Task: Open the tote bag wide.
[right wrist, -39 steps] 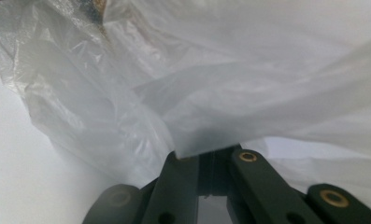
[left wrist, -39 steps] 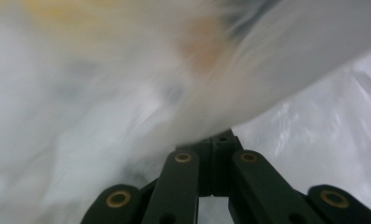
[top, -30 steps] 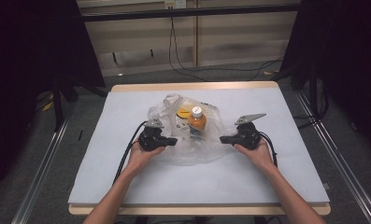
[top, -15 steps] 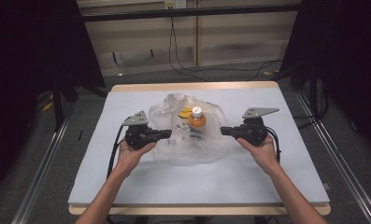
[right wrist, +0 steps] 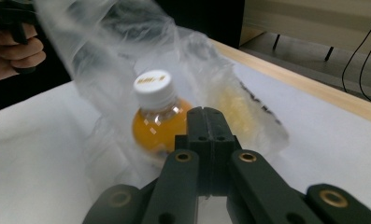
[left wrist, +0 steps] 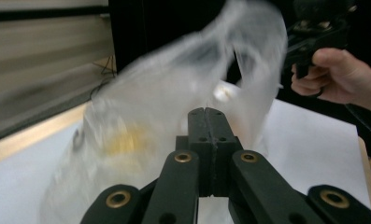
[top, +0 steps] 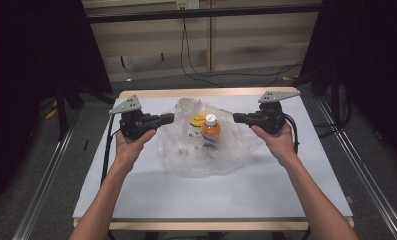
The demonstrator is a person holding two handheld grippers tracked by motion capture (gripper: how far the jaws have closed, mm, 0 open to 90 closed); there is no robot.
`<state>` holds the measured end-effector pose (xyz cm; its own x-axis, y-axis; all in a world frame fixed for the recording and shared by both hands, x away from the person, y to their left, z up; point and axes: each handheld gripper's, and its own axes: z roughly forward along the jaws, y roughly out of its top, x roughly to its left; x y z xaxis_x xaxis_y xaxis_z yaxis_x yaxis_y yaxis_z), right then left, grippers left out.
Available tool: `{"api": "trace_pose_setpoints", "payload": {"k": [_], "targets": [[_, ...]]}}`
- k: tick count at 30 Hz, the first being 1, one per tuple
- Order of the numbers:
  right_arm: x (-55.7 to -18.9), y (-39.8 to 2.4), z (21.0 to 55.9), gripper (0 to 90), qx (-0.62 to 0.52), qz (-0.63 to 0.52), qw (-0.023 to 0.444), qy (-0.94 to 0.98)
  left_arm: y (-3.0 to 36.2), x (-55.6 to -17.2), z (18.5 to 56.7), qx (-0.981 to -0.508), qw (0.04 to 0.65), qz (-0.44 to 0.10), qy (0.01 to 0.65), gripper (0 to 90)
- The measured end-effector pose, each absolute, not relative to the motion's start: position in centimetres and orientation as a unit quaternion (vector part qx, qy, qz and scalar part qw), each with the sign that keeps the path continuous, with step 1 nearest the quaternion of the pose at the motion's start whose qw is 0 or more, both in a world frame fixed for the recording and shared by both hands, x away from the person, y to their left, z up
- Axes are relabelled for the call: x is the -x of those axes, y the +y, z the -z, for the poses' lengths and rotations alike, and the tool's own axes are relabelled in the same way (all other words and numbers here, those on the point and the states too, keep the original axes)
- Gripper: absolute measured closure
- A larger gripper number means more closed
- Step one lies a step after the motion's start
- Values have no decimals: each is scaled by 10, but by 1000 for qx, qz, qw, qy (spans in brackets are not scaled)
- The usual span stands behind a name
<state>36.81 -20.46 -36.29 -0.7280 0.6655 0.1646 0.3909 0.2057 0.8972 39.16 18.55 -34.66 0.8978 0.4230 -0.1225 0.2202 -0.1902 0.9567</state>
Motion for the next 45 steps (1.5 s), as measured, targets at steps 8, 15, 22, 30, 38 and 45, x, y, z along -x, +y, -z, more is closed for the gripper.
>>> {"api": "trace_pose_setpoints", "payload": {"k": [8,15,22,30,38,45], "targets": [[-392,-195,353,900,-346,-515,133,773,159,-428,315,-756,611,-91,217,900],[-397,-187,365,900,-349,-511,118,776,106,-429,337,-823,536,-81,170,900],[-401,-192,389,900,-366,-488,103,786,111,-435,389,-859,468,-50,199,900],[-408,-195,431,900,-379,-446,63,808,116,-431,435,-903,378,-50,196,900],[-418,-200,468,900,-402,-366,46,838,123,-429,472,-917,341,-30,205,900],[-409,-202,476,900,-380,-330,42,863,133,-417,469,-935,302,-68,172,900]]}}
